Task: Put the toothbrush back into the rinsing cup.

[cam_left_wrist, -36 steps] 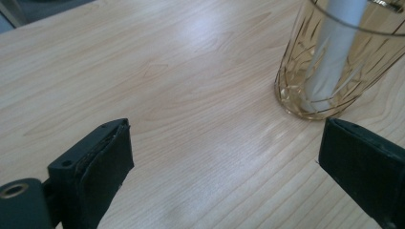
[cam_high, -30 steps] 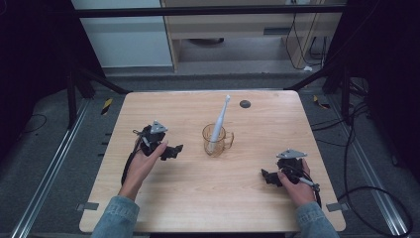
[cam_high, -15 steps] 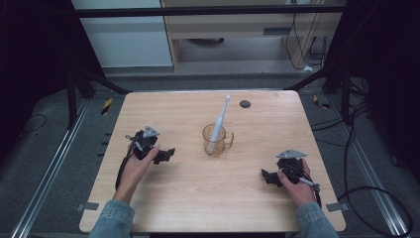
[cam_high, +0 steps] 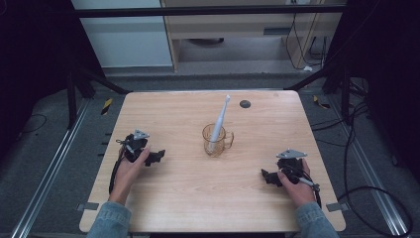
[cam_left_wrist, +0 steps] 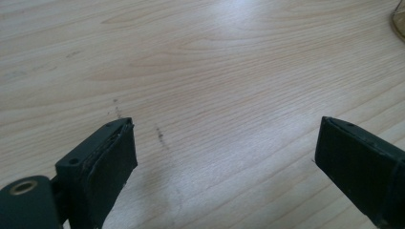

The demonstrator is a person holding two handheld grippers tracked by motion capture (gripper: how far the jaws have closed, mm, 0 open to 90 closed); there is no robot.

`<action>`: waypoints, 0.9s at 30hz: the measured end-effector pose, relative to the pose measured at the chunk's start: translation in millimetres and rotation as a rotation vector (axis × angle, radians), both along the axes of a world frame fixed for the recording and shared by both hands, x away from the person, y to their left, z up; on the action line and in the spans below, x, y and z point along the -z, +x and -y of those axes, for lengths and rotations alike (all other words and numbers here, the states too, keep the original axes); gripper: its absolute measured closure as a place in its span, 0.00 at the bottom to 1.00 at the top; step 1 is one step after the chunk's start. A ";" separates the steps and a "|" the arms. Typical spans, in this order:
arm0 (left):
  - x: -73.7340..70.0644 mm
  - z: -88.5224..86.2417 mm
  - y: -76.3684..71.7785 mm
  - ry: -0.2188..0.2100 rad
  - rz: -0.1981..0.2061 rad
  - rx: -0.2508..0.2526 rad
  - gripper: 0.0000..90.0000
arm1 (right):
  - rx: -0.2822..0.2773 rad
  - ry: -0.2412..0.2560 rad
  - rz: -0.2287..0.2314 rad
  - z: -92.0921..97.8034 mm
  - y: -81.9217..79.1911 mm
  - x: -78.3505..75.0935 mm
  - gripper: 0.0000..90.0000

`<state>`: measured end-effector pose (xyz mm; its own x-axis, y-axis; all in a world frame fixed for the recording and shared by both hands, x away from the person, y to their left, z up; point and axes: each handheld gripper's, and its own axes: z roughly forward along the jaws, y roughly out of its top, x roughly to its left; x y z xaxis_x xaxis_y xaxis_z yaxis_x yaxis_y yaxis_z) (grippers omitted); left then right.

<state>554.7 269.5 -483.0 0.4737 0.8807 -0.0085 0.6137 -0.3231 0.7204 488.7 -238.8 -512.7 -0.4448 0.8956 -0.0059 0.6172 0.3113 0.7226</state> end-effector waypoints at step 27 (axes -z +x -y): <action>18.6 -11.8 8.3 0.005 -0.033 -0.031 0.06 | 0.000 0.000 0.001 -0.1 0.0 0.0 0.01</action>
